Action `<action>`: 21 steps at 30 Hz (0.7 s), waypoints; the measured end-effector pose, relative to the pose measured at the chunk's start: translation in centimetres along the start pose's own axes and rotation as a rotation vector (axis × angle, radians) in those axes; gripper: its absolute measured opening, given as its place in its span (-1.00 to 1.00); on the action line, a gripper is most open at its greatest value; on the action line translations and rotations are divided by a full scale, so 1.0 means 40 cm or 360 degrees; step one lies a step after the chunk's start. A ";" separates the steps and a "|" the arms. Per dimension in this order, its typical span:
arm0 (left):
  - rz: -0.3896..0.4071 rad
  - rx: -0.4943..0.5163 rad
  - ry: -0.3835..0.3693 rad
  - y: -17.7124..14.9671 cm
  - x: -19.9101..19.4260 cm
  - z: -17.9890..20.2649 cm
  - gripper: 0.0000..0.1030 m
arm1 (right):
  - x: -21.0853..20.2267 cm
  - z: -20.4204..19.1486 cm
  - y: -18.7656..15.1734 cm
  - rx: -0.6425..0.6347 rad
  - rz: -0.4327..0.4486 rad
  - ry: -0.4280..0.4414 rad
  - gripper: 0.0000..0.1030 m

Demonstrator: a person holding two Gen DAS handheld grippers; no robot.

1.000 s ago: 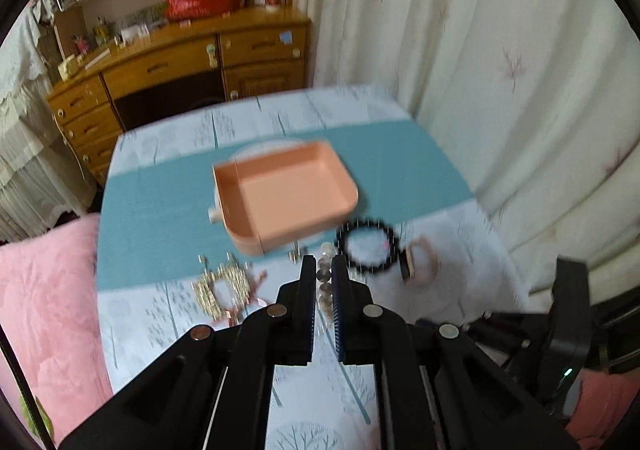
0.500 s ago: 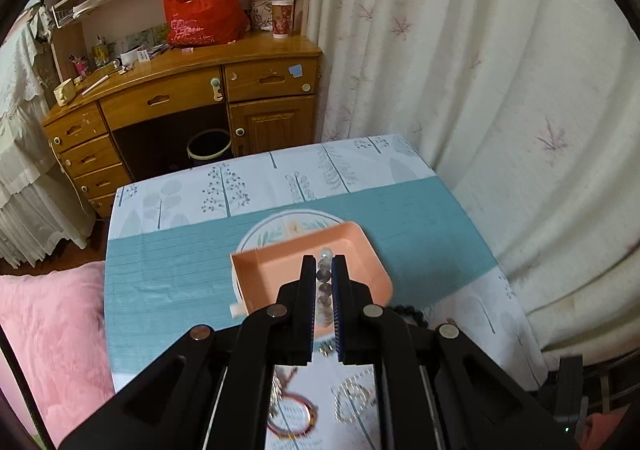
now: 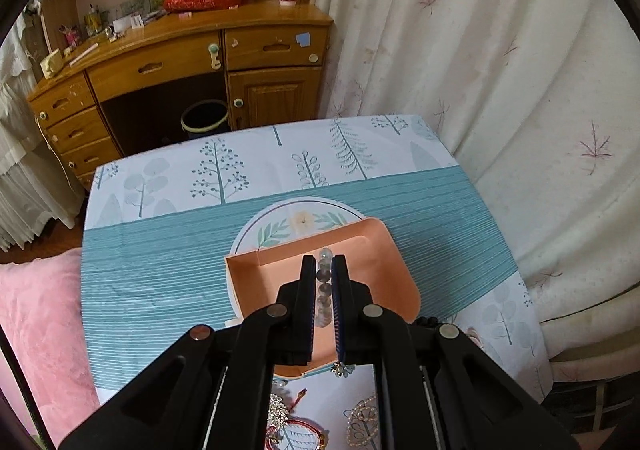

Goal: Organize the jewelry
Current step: 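Carry the pearl bracelet and brooch over the pink tray and open both tools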

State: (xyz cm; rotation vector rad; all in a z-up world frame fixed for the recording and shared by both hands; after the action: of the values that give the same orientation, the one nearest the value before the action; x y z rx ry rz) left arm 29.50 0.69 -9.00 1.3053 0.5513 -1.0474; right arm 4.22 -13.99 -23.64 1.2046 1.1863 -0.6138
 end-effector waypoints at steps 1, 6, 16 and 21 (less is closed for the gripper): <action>-0.0007 0.0000 -0.0010 0.000 0.005 -0.001 -0.89 | 0.006 -0.003 0.001 -0.0016 -0.0006 -0.0012 -0.30; -0.0014 0.0040 -0.0046 -0.005 0.026 0.000 -0.89 | 0.016 -0.007 0.024 -0.0087 -0.0010 -0.0049 -0.66; -0.0021 -0.0001 -0.0212 -0.011 0.028 -0.020 -0.89 | -0.033 0.012 0.236 0.0067 0.0174 0.0013 -0.66; -0.0041 -0.0073 -0.0249 -0.021 0.023 -0.055 -0.89 | -0.072 0.022 0.402 0.0146 0.0386 -0.0005 -0.66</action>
State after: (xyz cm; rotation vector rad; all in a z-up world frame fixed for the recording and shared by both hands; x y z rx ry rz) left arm 29.68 2.54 -10.69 1.1676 0.4720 -1.1411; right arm 17.67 -10.47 -15.01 1.4002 0.9988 -0.4907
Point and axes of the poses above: each gripper's, at about its wrist camera, not at the fingertips, and x roughly the way its jaws point, z to its right, y to its top, the point moved 7 cm from there along x, roughly the way its jaws point, and after that the axes turned 7 degrees about -x, right-handed, at the moved point
